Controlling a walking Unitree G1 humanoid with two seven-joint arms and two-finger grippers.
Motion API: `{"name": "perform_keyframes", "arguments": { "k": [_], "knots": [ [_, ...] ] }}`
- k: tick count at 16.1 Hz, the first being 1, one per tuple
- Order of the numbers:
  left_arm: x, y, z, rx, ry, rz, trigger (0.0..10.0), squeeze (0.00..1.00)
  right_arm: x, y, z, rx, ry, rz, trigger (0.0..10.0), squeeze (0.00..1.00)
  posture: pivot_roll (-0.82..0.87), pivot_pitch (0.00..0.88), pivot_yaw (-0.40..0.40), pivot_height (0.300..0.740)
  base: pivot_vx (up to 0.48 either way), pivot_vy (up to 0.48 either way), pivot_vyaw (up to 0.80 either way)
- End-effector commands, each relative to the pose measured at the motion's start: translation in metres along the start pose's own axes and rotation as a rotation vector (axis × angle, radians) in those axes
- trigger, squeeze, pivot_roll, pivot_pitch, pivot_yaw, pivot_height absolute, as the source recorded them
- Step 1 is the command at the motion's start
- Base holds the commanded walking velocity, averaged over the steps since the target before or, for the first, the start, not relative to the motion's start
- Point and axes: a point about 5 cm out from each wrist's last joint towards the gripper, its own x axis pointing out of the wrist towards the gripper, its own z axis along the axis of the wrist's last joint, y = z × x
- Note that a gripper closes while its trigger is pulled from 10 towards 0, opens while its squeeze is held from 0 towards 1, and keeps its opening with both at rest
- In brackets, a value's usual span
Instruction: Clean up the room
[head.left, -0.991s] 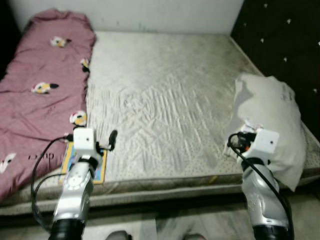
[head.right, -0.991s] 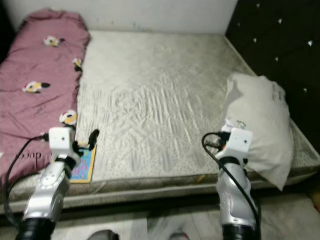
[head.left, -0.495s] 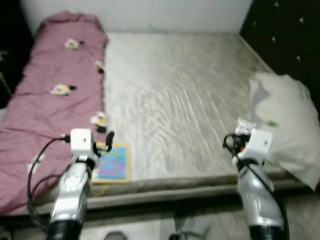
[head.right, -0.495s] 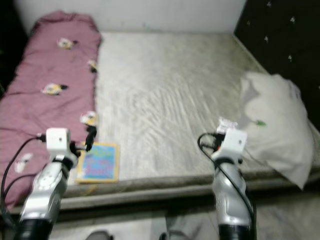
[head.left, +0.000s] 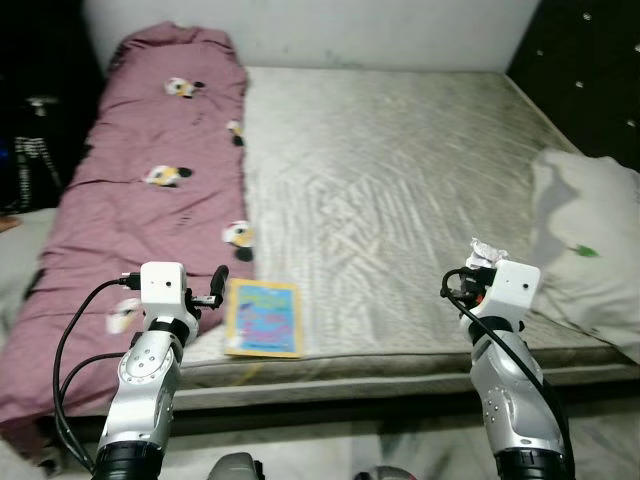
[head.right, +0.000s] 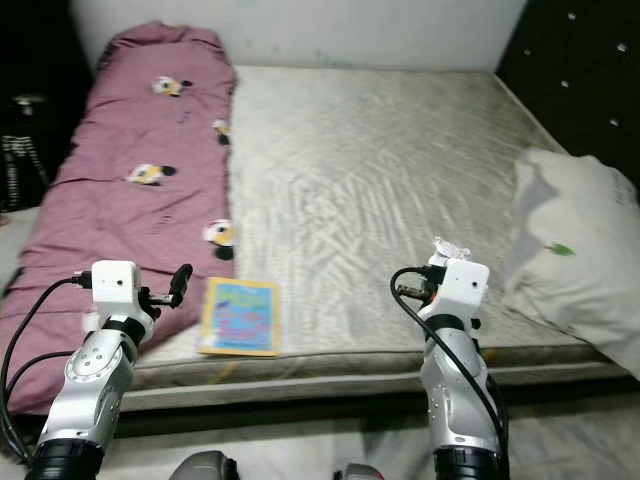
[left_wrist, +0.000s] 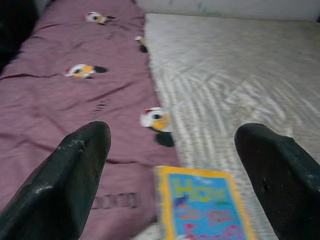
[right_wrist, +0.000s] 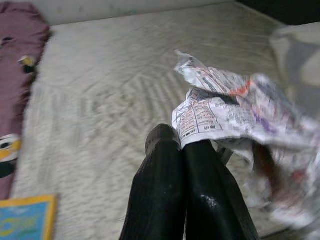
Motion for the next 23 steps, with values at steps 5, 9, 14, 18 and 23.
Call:
{"name": "perform_keyframes", "arguments": {
  "k": [5,9,14,18,23],
  "knots": [
    [-0.0012,0.0021,-0.0002,0.006,0.003,0.007,10.0,0.00,0.0017,0.0016,0.0034,-0.007,-0.010,0.014,10.0,0.00,-0.02,0.046,-0.038,0.740,0.000,0.480,0.00],
    [-0.0007,0.0013,-0.0007,0.009,0.006,0.007,10.0,0.00,0.0023,0.0023,0.0039,-0.011,-0.013,0.022,10.0,0.00,-0.02,0.045,-0.040,0.740,0.000,0.480,0.00],
    [0.0009,0.0008,-0.0005,0.010,0.005,0.012,10.0,0.00,0.0032,0.0088,0.0086,-0.037,-0.043,0.067,10.0,0.00,-0.02,0.053,-0.041,0.740,0.000,0.480,0.12],
    [0.0017,0.0012,0.0003,0.020,0.004,0.012,10.0,0.00,0.0042,0.0095,0.0086,-0.034,-0.042,0.069,10.0,0.00,-0.02,0.051,-0.040,0.740,0.000,0.480,0.40],
    [0.0015,0.0035,0.0041,0.034,-0.021,0.037,10.0,0.00,0.0054,0.0092,0.0083,-0.025,-0.042,0.064,10.0,0.00,-0.02,0.050,-0.037,0.740,0.000,0.168,0.32]
  ]
}}
